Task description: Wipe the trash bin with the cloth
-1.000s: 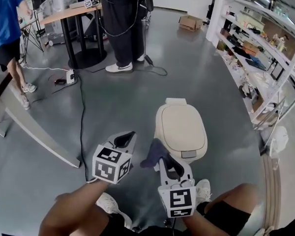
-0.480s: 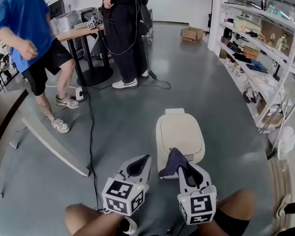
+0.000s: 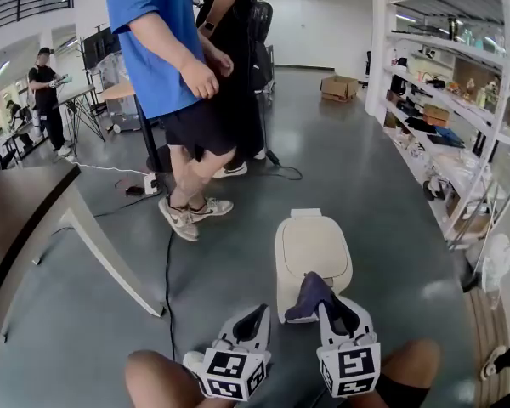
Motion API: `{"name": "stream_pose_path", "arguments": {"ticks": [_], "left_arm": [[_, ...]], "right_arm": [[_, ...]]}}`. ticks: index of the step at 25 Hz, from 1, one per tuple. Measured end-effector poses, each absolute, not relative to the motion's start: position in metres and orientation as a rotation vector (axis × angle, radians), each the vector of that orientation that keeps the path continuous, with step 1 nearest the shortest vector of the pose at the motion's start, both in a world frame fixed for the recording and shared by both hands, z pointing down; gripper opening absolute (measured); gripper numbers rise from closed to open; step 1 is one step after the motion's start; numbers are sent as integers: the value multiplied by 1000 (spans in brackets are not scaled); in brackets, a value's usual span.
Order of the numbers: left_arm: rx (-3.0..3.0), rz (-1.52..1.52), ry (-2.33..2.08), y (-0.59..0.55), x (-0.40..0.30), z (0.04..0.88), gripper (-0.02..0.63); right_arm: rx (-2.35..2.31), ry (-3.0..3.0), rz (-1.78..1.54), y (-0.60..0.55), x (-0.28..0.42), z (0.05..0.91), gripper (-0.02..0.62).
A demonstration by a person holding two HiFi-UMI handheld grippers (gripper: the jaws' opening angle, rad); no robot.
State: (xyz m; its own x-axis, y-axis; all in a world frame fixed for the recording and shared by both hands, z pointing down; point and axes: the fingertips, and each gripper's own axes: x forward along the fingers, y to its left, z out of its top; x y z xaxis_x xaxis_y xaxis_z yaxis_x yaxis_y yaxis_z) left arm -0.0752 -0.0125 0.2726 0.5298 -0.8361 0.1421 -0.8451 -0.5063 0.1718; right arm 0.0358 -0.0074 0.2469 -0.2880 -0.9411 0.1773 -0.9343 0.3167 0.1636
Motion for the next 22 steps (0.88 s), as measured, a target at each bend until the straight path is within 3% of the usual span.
{"name": "stream_pose_path", "arguments": {"ticks": [9, 22], "left_arm": [[2632, 25, -1344, -2, -52, 261, -3], [2645, 9, -1357, -1, -43, 258, -3]], "right_arm": [[1790, -2357, -7, 25, 71, 250, 67], [1878, -2315, -48, 24, 70, 254, 67]]}}
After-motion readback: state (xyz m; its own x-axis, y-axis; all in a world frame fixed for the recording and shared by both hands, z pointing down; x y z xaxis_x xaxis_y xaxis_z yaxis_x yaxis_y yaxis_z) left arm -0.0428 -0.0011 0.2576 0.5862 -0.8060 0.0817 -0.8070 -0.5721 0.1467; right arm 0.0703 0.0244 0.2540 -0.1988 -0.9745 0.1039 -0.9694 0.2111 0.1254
